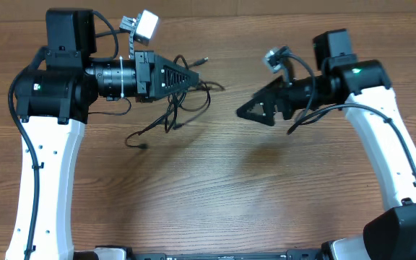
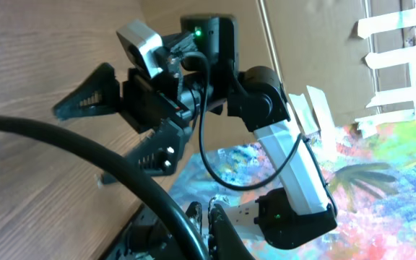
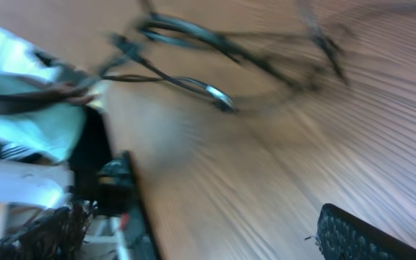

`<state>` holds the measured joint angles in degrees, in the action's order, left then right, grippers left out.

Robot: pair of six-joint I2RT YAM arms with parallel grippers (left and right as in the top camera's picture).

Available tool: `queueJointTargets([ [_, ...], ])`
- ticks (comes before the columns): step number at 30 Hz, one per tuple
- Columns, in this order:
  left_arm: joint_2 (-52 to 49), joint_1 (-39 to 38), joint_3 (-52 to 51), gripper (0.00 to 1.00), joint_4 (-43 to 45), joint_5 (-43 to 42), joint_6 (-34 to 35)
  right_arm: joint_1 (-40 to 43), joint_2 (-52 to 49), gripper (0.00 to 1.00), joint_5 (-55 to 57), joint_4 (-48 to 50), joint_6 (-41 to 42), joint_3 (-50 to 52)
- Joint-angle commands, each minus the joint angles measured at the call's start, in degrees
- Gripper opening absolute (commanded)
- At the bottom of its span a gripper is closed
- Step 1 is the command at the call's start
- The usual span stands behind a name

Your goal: Untangle cables

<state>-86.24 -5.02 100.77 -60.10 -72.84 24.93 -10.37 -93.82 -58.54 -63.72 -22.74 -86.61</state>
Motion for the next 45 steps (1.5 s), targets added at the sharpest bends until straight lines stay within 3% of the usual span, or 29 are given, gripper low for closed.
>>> queueJointTargets([
  [1, -0.3, -2.3, 1.0, 0.04, -1.6, 1.0, -5.3, -4.1, 0.5, 1.00, -9.7, 3.5, 5.0, 0.8],
  [6, -0.3, -7.1, 1.0, 0.04, -2.1, 4.3, -9.6, -11.0, 0.4, 0.99, -2.9, 12.8, 15.4, 0.8],
  [8, -0.2, -7.8, 1.0, 0.04, -2.3, 4.4, -9.7, -13.0, 0.4, 0.71, -0.2, 15.5, 15.4, 0.8],
  [10, -0.3, -7.7, 1.0, 0.04, -2.7, 4.2, -9.5, -14.3, 0.3, 0.14, 2.6, 16.5, 15.4, 0.8],
  [11, -0.3, -7.6, 1.0, 0.04, -2.9, 4.2, -9.5, -14.9, 0.3, 0.09, 4.4, 16.5, 15.2, 0.8],
  [13, -0.2, -7.2, 1.0, 0.04, -3.2, 4.2, -9.5, -15.6, 0.2, 0.32, 7.7, 16.3, 15.2, 0.9],
  [14, -0.2, -7.0, 1.0, 0.04, -3.3, 4.2, -9.5, -15.9, 0.2, 0.37, 8.5, 16.0, 15.2, 0.9],
  [15, -0.2, -6.8, 1.0, 0.04, -3.3, 4.2, -9.5, -16.0, 0.1, 0.32, 8.9, 15.6, 15.1, 0.9],
  [16, -0.2, -6.5, 1.0, 0.04, -3.4, 4.2, -9.5, -16.2, 0.0, 0.07, 9.0, 15.4, 14.7, 0.9],
  [20, -0.2, -5.3, 1.2, 0.04, -3.4, 3.8, -9.1, -16.2, -0.7, 0.04, 10.2, 14.4, 14.4, 0.9],
  [21, -0.2, -4.8, 1.5, 0.04, -3.4, 3.8, -9.0, -16.2, -0.9, 0.06, 10.6, 14.1, 14.3, 0.9],
  [22, -0.2, -4.3, 1.8, 0.04, -3.4, 3.8, -9.0, -16.2, -1.2, 0.34, 10.8, 13.8, 14.3, 0.9],
  [23, -0.2, -3.9, 2.2, 0.04, -3.5, 3.8, -9.0, -16.2, -1.5, 0.79, 10.8, 13.6, 14.4, 0.9],
  [24, -0.2, -3.7, 2.7, 0.04, -3.6, 3.8, -9.1, -16.2, -1.7, 1.00, 10.8, 13.5, 14.4, 0.9],
  [29, -0.2, -3.6, 4.7, 0.04, -3.7, 3.9, -9.9, -16.2, -2.4, 1.00, 12.1, 14.3, 15.5, 0.9],
  [40, -0.2, -3.6, 9.7, 0.04, -6.1, 4.9, -10.8, -14.4, -2.8, 1.00, 16.1, 23.6, 35.7, 0.9],
  [45, -0.2, -3.6, 9.7, 0.04, -6.1, 5.0, -10.8, -14.4, -2.8, 1.00, 16.2, 30.7, 49.1, 0.9],
])
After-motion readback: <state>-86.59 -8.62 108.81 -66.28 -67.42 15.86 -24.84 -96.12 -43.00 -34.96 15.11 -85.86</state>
